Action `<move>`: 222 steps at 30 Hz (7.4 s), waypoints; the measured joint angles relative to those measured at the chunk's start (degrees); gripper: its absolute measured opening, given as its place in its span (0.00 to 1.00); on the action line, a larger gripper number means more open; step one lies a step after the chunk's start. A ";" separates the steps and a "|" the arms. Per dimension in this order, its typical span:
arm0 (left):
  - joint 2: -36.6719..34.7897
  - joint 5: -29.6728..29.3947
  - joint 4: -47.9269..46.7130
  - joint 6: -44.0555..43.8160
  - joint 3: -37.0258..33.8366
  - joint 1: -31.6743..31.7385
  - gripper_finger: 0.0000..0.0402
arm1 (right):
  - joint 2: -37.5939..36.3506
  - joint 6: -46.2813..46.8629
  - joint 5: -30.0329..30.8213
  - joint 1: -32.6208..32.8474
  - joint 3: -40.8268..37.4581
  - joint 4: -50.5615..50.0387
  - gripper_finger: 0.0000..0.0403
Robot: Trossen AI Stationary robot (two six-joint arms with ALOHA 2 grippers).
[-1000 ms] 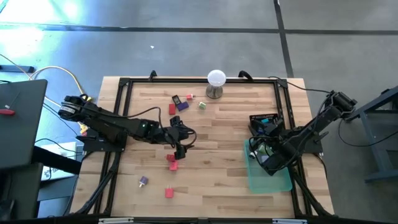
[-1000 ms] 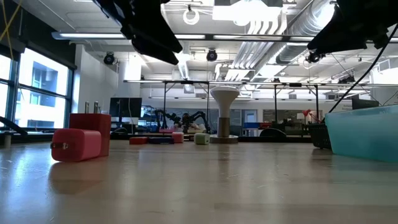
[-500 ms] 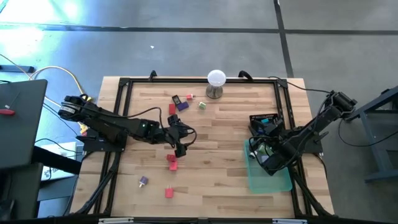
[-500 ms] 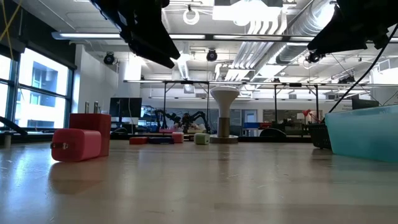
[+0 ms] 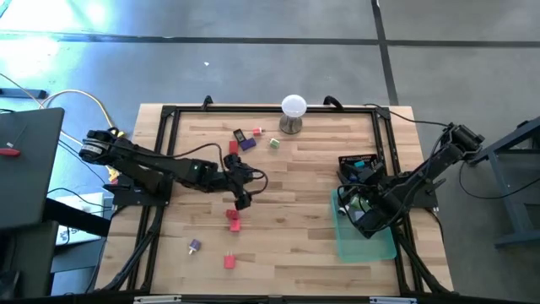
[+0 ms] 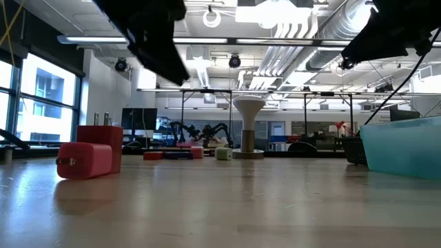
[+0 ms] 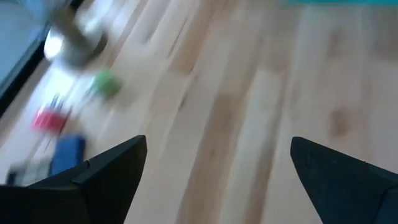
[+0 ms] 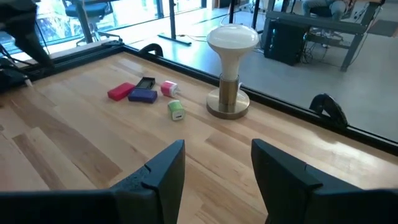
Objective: Pick & Place Office items
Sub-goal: Put the red digital clock into the black basket
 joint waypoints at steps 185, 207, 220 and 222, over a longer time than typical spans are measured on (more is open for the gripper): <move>20.68 4.43 -8.28 -36.85 -0.11 31.69 0.96 | 0.02 -1.53 -2.52 -0.02 -0.09 2.08 0.43; 20.70 4.30 -7.90 -33.80 -0.11 31.78 0.96 | 0.02 -1.53 -2.67 0.00 -0.09 2.08 0.43; 20.70 3.75 -7.85 -31.48 -0.09 31.19 0.96 | 0.02 -1.53 -2.74 -0.01 -0.09 2.13 0.43; 20.70 3.38 -7.81 -30.57 -0.09 31.18 0.96 | 0.02 -1.53 -2.74 -0.02 -0.09 2.15 0.43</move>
